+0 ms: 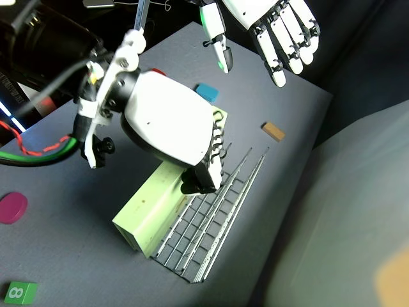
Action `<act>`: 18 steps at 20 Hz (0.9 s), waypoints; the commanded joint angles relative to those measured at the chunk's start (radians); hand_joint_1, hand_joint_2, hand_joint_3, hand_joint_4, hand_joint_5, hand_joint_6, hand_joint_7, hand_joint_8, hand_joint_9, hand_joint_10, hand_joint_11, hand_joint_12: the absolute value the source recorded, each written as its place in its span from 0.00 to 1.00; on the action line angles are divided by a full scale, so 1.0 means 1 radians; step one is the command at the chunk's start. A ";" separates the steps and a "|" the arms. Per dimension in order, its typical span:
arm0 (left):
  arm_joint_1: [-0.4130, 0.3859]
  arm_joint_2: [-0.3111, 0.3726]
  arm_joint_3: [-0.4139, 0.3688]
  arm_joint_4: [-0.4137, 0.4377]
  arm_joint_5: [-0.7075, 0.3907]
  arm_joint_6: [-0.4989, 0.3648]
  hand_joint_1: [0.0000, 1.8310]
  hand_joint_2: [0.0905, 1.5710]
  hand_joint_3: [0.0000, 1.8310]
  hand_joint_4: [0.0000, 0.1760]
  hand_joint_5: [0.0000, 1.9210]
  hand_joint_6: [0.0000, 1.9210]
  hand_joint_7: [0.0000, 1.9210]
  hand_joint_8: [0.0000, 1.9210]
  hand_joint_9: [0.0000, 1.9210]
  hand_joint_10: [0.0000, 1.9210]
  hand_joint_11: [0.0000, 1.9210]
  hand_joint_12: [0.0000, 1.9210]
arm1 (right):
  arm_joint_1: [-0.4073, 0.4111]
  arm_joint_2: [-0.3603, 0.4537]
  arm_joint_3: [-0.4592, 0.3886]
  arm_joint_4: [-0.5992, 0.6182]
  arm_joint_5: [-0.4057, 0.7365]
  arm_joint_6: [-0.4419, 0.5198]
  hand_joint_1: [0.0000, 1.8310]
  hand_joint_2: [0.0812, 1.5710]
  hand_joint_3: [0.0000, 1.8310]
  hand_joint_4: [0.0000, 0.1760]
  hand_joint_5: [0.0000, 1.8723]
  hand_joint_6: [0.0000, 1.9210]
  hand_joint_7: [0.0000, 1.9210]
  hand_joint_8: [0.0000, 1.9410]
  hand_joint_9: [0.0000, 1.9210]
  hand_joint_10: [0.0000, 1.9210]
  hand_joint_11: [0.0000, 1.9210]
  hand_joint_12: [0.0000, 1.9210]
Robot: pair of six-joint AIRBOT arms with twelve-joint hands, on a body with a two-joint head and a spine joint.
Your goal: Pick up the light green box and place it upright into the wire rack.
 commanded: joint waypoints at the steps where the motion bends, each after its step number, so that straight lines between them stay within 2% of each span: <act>1: -0.012 0.006 0.000 0.069 -0.032 0.006 0.08 0.78 0.00 0.42 0.17 0.00 0.14 0.00 0.10 0.00 0.00 0.34 | 0.002 -0.002 0.005 -0.073 0.026 0.002 0.74 0.73 0.00 0.00 0.43 0.55 0.48 0.55 0.42 0.77 0.36 0.79; 6: -0.016 0.006 -0.001 0.069 -0.032 0.006 0.09 0.78 0.00 0.41 0.17 0.00 0.14 0.00 0.09 0.00 0.00 0.32 | -0.020 -0.007 0.012 -0.087 0.041 0.003 0.74 0.73 0.00 0.00 0.44 0.55 0.48 0.55 0.42 0.77 0.36 0.79; 12: -0.016 0.006 -0.004 0.069 -0.031 0.005 0.10 0.78 0.00 0.41 0.17 0.00 0.13 0.00 0.09 0.00 0.00 0.32 | -0.023 -0.010 0.012 -0.089 0.056 0.004 0.74 0.74 0.00 0.00 0.41 0.60 0.47 0.56 0.41 0.78 0.36 0.80; 13: -0.016 0.006 -0.006 0.069 -0.029 0.005 0.09 0.78 0.00 0.41 0.18 0.00 0.14 0.00 0.10 0.00 0.00 0.32 | -0.023 -0.010 0.012 -0.089 0.056 0.004 0.74 0.74 0.00 0.00 0.40 0.58 0.48 0.56 0.42 0.78 0.36 0.80; 14: -0.016 0.006 -0.008 0.069 -0.028 0.005 0.09 0.78 0.00 0.40 0.18 0.00 0.14 0.00 0.10 0.00 0.00 0.32 | -0.024 -0.010 0.012 -0.089 0.056 0.004 0.67 0.75 0.00 0.00 0.40 0.62 0.48 0.62 0.38 0.61 0.35 0.80; 15: -0.016 0.006 -0.011 0.069 -0.026 0.005 0.09 0.78 0.00 0.41 0.18 0.00 0.14 0.00 0.10 0.00 0.00 0.33 | -0.025 -0.010 0.012 -0.089 0.056 0.003 0.65 0.76 0.00 0.00 0.38 0.66 0.47 0.64 0.36 0.52 0.34 0.80; 16: -0.016 0.006 -0.014 0.068 -0.024 0.005 0.09 0.78 0.00 0.41 0.17 0.00 0.14 0.00 0.10 0.00 0.00 0.33 | -0.026 -0.009 0.012 -0.089 0.057 0.003 0.60 0.76 0.00 0.00 0.41 0.67 0.40 0.37 0.34 0.46 0.32 0.79; 17: -0.016 0.006 -0.017 0.063 -0.023 0.005 0.09 0.78 0.00 0.39 0.17 0.00 0.13 0.00 0.10 0.00 0.00 0.31 | -0.027 -0.008 0.012 -0.089 0.058 0.002 0.56 0.72 0.00 0.00 0.34 0.32 0.39 0.23 0.32 0.41 0.29 0.77; 18: -0.016 0.006 -0.018 0.058 -0.023 0.005 0.09 0.78 0.00 0.38 0.18 0.00 0.13 0.00 0.10 0.00 0.00 0.31 | -0.028 -0.008 0.012 -0.090 0.058 0.002 0.53 0.69 0.00 0.00 0.34 0.14 0.40 0.13 0.31 0.36 0.25 0.76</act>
